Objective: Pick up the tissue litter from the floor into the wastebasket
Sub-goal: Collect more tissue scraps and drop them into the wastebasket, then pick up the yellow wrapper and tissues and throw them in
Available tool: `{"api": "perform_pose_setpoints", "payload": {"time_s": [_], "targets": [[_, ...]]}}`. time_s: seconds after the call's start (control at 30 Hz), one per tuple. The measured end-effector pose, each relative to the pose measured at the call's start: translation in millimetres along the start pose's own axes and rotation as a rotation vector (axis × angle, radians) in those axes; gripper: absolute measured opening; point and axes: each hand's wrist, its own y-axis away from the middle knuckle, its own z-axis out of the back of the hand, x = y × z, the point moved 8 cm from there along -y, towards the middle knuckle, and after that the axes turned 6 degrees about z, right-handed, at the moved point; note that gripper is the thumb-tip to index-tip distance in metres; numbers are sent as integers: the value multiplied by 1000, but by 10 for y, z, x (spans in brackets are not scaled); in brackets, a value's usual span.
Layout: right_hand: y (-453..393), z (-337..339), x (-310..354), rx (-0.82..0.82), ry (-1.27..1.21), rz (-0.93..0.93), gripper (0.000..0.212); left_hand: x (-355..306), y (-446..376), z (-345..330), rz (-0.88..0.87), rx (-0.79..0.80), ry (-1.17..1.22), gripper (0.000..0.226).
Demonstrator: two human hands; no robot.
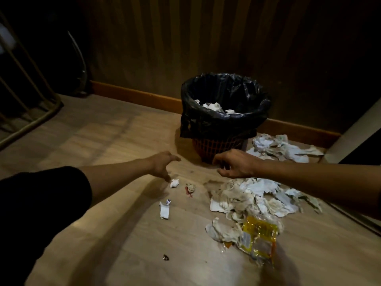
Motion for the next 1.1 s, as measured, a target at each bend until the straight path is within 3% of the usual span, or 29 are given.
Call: {"api": "perform_pose_setpoints", "payload": {"time_s": [0.17, 0.3, 0.4, 0.57, 0.7, 0.77, 0.97, 1.1], "targets": [[-17, -494, -219, 256, -13, -64, 41, 43, -134, -661, -135, 249, -181, 121], [-108, -869, -328, 259, -58, -116, 42, 54, -101, -1050, -162, 285, -213, 128], [-363, -1092, -275, 254, -62, -97, 45, 52, -102, -1184, -179, 139, -152, 110], [-723, -1513, -34, 316, -105, 3, 47, 69, -56, -1283, -202, 46, 143, 52], [-792, -1680, 45, 339, -118, 27, 26, 32, -18, -1269, -188, 9, 158, 28], [-795, -1626, 20, 304, -131, 34, 19, 35, -39, -1224, -136, -16, 245, 28], [-508, -1210, -394, 216, -187, -134, 24, -252, -184, -1060, -133, -95, 272, 61], [-91, -1131, -657, 283, -153, -150, 25, -420, -350, -1061, -149, -101, 244, 58]]}}
